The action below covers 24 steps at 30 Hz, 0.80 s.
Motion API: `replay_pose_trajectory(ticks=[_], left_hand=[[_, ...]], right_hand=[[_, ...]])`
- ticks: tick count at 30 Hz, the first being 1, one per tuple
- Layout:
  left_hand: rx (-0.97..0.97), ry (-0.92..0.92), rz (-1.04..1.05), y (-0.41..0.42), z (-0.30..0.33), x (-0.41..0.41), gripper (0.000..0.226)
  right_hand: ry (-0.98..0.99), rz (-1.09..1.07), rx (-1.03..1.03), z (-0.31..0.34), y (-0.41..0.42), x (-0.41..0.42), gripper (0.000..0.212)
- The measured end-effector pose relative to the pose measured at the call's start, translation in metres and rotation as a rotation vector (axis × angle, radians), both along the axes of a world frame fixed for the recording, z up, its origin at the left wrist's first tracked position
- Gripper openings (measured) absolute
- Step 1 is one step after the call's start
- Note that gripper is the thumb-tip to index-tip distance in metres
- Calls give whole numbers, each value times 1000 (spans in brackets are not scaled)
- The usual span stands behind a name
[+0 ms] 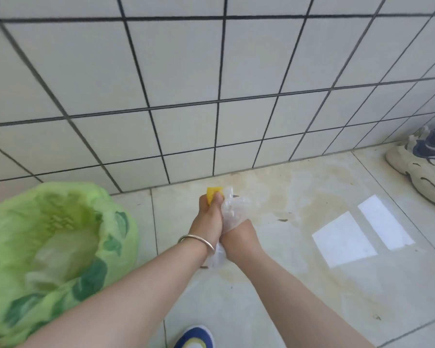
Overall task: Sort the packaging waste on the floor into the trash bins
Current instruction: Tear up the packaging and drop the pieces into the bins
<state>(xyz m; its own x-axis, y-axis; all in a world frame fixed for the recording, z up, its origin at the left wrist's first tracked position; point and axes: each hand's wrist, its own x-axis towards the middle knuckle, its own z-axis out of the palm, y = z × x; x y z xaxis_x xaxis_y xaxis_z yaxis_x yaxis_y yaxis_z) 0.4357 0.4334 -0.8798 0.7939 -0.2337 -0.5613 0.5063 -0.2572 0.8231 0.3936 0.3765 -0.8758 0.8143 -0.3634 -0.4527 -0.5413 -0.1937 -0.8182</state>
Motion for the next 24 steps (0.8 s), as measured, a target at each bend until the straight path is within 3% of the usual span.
replay_pose_trajectory(ticks=[2, 4, 6, 8, 9, 11, 13, 15, 19, 23, 24], left_hand=[[-58, -33, -20, 29, 19, -3, 36], [-85, -92, -18, 59, 43, -5, 36], [-40, -180, 6, 91, 61, -2, 35], [3, -263, 62, 125, 73, 5, 34], [16, -290, 101, 141, 79, 10, 29], [19, -332, 197, 172, 83, 23, 21], [1, -382, 265, 200, 84, 35, 16], [12, -432, 289, 227, 77, 46, 15], [202, -476, 313, 267, 40, 64, 34], [400, -389, 215, 276, -2, 78, 19], [371, -361, 244, 276, -16, 84, 15]], right_hand=[[-29, 4, -12, 13, 26, 2, 21], [13, 63, -87, 25, 52, 7, 14], [36, 215, -303, 40, 78, 17, 20], [-124, 355, -468, 58, 111, 30, 24], [-225, 372, -454, 66, 127, 37, 20], [-332, 321, -238, 75, 157, 53, 15], [-334, 303, -77, 71, 183, 66, 32], [-305, 362, -49, 67, 205, 75, 41], [-155, 354, 65, 39, 236, 89, 24], [30, 200, 218, 2, 260, 99, 39], [72, 153, 238, -5, 262, 102, 39]])
